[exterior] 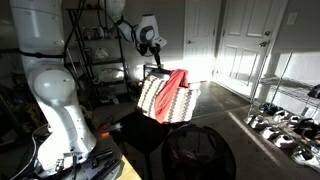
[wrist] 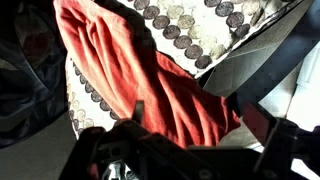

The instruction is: Put the red shirt in the laundry basket

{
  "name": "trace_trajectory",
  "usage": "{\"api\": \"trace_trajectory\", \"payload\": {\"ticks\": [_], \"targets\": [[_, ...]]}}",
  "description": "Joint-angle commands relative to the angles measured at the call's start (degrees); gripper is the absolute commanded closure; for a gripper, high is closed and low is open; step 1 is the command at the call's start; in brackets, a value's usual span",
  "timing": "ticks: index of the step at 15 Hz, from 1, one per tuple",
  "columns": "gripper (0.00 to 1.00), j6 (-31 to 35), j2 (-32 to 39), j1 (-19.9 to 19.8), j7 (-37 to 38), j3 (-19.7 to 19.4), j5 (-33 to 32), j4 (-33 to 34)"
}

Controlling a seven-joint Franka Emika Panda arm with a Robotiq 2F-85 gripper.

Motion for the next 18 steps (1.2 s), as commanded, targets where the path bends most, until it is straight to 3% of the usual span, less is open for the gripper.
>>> {"api": "trace_trajectory", "payload": {"ticks": [1,8,10,13,14,18], "targets": [[0.0,-0.1,-0.1,2.1,-0.9,-2.3,1.1,0.0],[0.0,-0.1,-0.1,1.7,-1.0,-2.3,1.2,0.0],[0.0,6.0,3.7,5.1,11.8,-7.8,-11.3,1.5],[0.0,11.7,11.4,10.6,25.1,-17.4,-23.6,7.2],[0.0,12.8,13.9,13.6,29.6,-21.6,-26.6,9.4],[0.0,12.6,23.5,19.3,42.2,-29.8,-33.2,19.0]]}}
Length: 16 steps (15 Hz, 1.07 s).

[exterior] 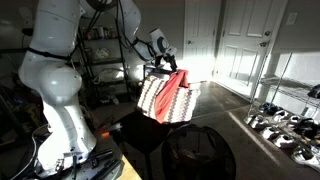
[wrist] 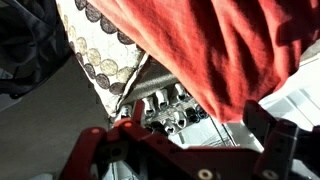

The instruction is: Put the red shirt in the laundry basket

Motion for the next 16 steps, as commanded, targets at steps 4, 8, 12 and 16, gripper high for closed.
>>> {"api": "trace_trajectory", "payload": {"ticks": [4,8,12,16], "targets": [[0.0,-1.7,12.2,7.3,10.6,-9.7,-1.2,13.5],[0.0,-3.6,12.9,7.3,12.1,-10.6,-0.2,15.2],[0.0,-4.6,10.3,5.6,10.1,-7.8,2.2,13.8],[0.0,-6.0,8.0,3.5,7.6,-3.2,5.8,12.5]]}}
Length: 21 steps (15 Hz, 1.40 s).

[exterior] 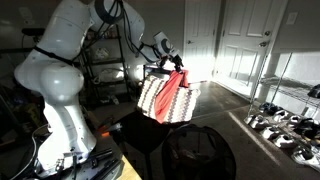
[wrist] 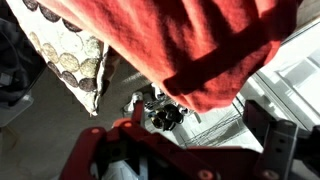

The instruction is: Put the red shirt in the laundry basket

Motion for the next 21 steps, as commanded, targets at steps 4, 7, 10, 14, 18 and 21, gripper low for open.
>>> {"api": "trace_trajectory", "payload": {"ticks": [4,7,10,14,18,21], "targets": [[0.0,-2.4,-3.8,-3.1,-2.9,6.1,4.2,-1.9],[0.0,0.5,-3.1,-3.6,-5.1,5.8,1.7,-2.1],[0.0,1.9,-3.4,-4.2,-12.3,5.0,-0.7,-3.5],[0.0,5.3,-4.5,-5.1,-22.0,3.6,-3.3,-6.4],[0.0,12.0,-5.3,-5.9,-32.6,3.3,-3.0,-10.9],[0.0,14.9,-5.5,-9.2,-38.1,6.4,-4.3,-12.0]]}}
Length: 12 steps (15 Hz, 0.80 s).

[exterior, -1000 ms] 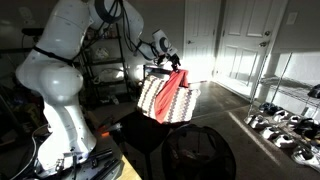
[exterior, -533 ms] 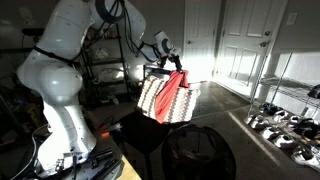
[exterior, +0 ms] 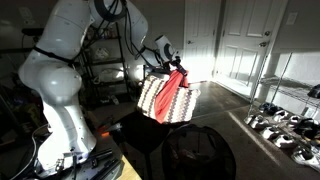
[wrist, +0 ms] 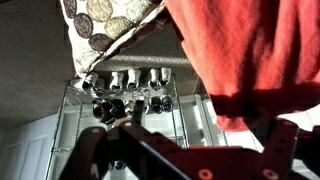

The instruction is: Put the red shirt in the laundry basket

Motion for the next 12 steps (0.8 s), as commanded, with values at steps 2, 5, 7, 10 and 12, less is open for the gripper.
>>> {"api": "trace_trajectory", "payload": {"ticks": [2,5,7,10,12], "targets": [[0.0,3.9,-2.9,-5.2,-8.9,5.0,-1.4,-4.0],[0.0,4.8,-3.0,-9.4,-13.8,9.5,-0.8,-4.1],[0.0,4.6,-3.3,-12.9,-24.0,14.8,7.4,-5.3],[0.0,2.8,-2.5,-23.5,-29.8,27.5,7.0,-4.7],[0.0,1.7,-1.5,-28.9,-33.0,33.8,7.1,-4.1]]}}
